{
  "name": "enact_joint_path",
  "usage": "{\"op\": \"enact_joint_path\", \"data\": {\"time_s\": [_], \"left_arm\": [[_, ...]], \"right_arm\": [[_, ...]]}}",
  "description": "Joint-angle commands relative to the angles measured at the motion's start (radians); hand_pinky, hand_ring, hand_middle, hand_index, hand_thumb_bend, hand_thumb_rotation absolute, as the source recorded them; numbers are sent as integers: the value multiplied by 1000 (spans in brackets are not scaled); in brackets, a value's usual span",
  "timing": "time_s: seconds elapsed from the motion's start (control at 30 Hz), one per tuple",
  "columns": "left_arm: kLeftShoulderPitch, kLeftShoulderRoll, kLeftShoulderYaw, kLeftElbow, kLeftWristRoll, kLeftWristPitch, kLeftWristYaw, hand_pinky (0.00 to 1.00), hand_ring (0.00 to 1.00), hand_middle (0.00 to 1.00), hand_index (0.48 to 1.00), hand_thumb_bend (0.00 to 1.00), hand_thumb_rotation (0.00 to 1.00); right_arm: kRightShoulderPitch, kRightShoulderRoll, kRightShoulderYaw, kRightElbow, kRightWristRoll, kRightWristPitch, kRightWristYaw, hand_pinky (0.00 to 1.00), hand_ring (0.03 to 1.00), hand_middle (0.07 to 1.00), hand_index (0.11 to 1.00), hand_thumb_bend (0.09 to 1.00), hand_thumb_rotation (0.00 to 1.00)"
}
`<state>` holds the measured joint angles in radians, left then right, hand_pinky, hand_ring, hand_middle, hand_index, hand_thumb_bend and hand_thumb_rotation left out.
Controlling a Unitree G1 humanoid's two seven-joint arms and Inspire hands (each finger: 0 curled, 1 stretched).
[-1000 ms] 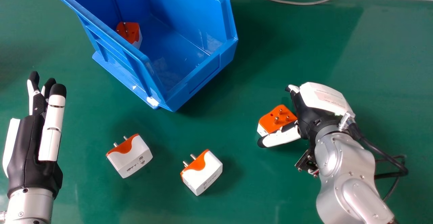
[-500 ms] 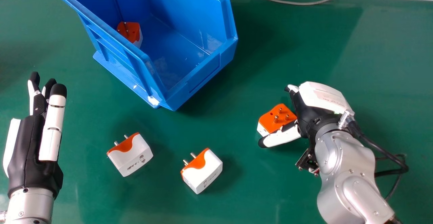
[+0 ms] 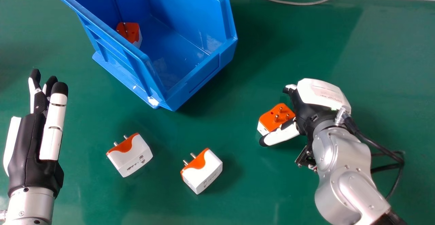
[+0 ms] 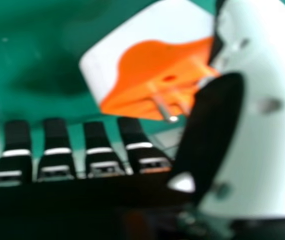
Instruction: Pick all objects and put in blue box
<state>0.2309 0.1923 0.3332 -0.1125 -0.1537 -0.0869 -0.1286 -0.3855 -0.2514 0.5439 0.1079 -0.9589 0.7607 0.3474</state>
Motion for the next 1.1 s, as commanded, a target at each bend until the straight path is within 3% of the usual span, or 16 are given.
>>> {"op": "enact_joint_path", "data": {"time_s": [0.0, 0.23, 0.87, 1.07], "left_arm": [[0, 13, 3, -25, 9, -5, 5, 1000, 1000, 1000, 1000, 482, 905], [11, 10, -1, -46, 9, 1, 4, 1000, 1000, 1000, 1000, 476, 906], [11, 5, 1, -70, 1, 33, 7, 1000, 1000, 1000, 1000, 480, 907], [13, 5, -2, -80, 6, 43, 10, 1000, 1000, 1000, 1000, 468, 907]], "right_arm": [[-31, 9, 15, 4, -10, -10, 15, 803, 861, 895, 854, 647, 359], [-59, 11, 31, 15, -15, -9, 43, 785, 842, 863, 810, 645, 356], [-104, 31, 57, 69, -18, -23, 73, 712, 802, 805, 750, 631, 329], [-120, 35, 62, 67, -20, -22, 91, 715, 801, 803, 746, 631, 329]]}}
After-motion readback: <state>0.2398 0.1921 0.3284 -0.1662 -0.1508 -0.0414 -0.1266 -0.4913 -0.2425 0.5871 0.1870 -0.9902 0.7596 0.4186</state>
